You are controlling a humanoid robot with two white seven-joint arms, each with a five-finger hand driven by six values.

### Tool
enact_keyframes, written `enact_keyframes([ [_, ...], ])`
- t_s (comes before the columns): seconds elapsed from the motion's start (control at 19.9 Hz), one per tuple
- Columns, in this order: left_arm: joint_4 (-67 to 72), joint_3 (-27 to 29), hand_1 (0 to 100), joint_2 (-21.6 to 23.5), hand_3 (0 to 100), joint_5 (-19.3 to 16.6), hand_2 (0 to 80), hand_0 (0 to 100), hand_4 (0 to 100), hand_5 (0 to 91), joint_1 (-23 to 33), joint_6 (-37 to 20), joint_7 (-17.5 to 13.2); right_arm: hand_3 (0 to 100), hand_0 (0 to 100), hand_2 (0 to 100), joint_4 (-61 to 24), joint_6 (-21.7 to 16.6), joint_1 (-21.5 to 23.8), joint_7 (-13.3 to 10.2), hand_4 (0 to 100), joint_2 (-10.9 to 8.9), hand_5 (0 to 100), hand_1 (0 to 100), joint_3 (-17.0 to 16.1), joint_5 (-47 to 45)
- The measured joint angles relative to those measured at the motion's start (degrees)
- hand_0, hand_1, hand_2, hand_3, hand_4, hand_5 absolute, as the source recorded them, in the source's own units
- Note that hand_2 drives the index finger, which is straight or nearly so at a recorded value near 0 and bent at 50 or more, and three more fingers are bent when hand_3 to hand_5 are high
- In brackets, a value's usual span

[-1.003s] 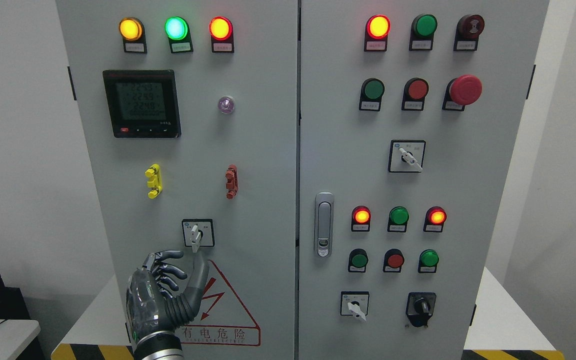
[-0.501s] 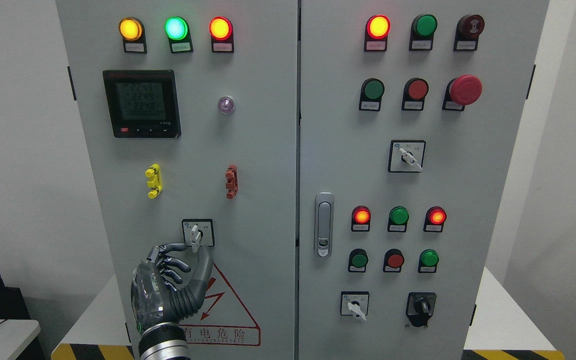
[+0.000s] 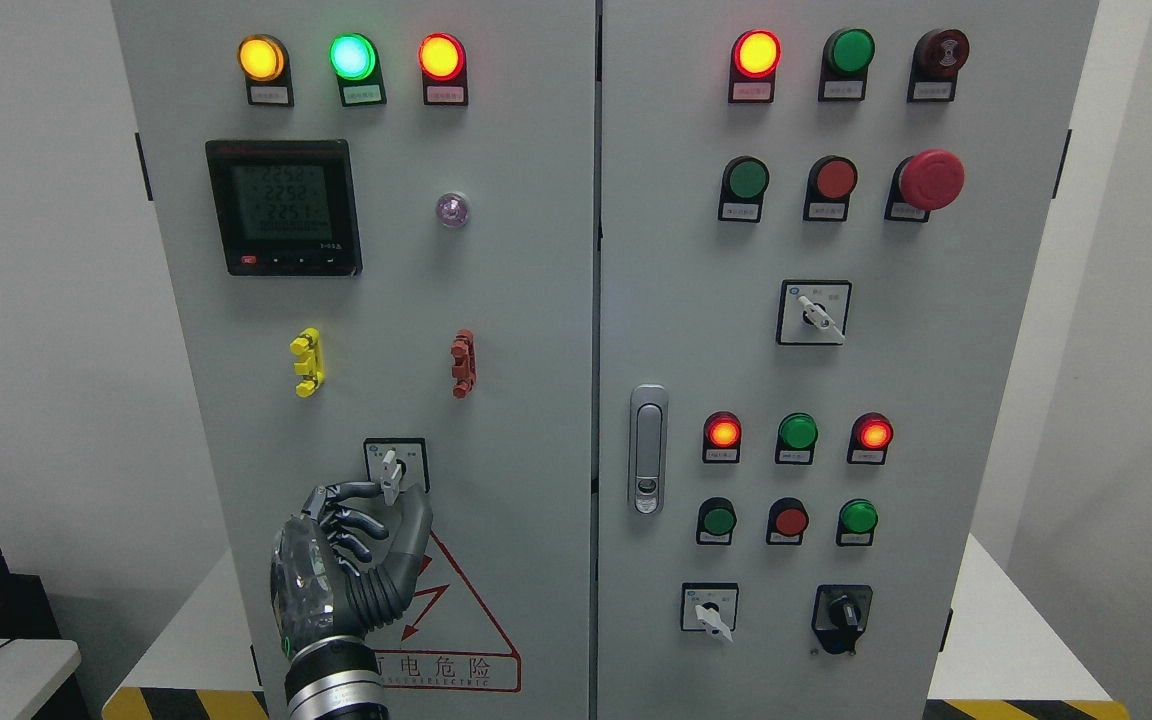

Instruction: Turn on light switch 1

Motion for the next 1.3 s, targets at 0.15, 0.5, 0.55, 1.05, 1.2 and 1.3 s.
enact_keyframes([
  [0.15,0.2,0.0,58,0.0,83,0.2,50.2,21,91,88.1,-0.3,0.0,0.0,0,12,0,0.0,0.0,0.0,0.0,0,0.0,0,39,0.0,0.0],
  [0.5,0.4,0.1,57,-0.1,84,0.7,51.1,21,91,88.2,-0.6,1.2,0.1,0,12,0,0.0,0.0,0.0,0.0,0,-0.01,0,39,0.0,0.0],
  [0.55,0.5,0.1,57,-0.1,84,0.7,51.1,21,91,88.2,-0.6,1.2,0.1,0,12,0,0.0,0.0,0.0,0.0,0,-0.01,0,39,0.0,0.0],
  [1.05,0.5,0.5,56,-0.2,84,1.0,51.1,21,91,88.3,-1.0,1.3,0.2,0,12,0,0.0,0.0,0.0,0.0,0,-0.01,0,39,0.0,0.0],
  [1.2,0.5,0.6,56,-0.2,84,1.3,51.2,21,92,88.3,-1.5,1.3,0.3,0,12,0,0.0,0.0,0.0,0.0,0,-0.01,0,39,0.0,0.0],
  [1.3,0.5,0.7,56,-0.2,85,1.5,51.2,21,91,88.3,-1.8,1.3,0.3,0,12,0,0.0,0.0,0.0,0.0,0,-0.01,0,39,0.0,0.0],
])
